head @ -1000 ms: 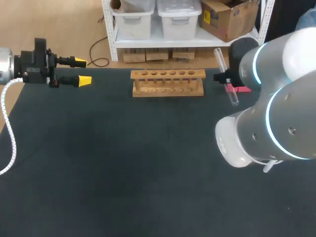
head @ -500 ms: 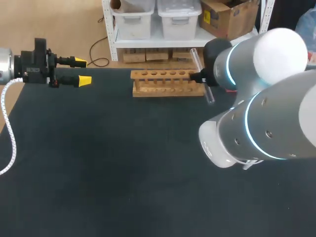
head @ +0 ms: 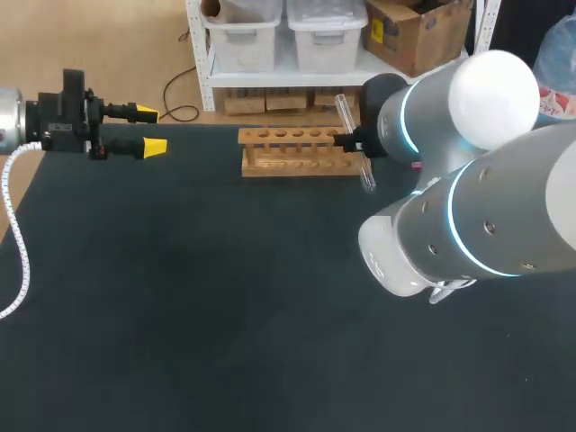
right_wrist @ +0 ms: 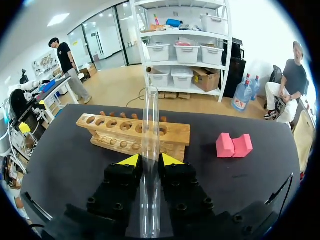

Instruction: Grasp the test tube, adjust it, and insert it.

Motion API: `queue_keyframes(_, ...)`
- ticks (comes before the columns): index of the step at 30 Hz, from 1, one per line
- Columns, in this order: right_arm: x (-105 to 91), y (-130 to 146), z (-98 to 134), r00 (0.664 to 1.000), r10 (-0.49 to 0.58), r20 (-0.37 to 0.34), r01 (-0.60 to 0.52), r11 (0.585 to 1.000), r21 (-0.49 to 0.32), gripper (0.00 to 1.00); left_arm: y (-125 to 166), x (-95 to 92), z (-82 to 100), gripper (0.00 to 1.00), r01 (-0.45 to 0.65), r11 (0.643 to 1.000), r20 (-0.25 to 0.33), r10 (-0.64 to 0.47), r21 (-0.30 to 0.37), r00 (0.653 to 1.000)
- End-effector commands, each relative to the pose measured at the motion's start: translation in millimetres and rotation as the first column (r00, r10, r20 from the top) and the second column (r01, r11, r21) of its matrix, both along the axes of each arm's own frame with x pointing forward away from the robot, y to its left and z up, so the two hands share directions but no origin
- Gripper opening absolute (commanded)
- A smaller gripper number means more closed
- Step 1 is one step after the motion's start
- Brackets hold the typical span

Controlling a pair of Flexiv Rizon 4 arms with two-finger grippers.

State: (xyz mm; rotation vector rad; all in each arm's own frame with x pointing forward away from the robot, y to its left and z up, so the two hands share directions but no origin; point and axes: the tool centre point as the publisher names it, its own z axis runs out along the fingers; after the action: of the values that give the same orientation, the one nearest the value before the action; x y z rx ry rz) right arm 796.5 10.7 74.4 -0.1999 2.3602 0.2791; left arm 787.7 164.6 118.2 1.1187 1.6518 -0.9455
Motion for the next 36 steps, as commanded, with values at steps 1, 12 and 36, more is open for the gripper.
queue_keyframes(1, 5.6, 8.4, -2.8, 1.0, -0.006, -0.006, 0.005, 1.0, -0.013, 0.0, 0.1, -1.2, -1.0, 1.0, -0.003, 1.0, 0.005, 0.003, -0.003, 1.0)
queue_keyframes(12, 10.4, 13.8, -9.9, 1.0, 0.005, -0.028, -0.006, 1.0, -0.025, 0.0, 0.1, -1.2, -1.0, 1.0, -0.003, 1.0, 0.005, 0.003, -0.003, 1.0)
queue_keyframes(36, 20.1, 16.0, -23.1, 0.997, 0.026, -0.073, -0.029, 0.999, -0.036, 0.0, 0.1, -1.2, -1.0, 1.0, -0.003, 1.0, 0.005, 0.003, -0.003, 1.0)
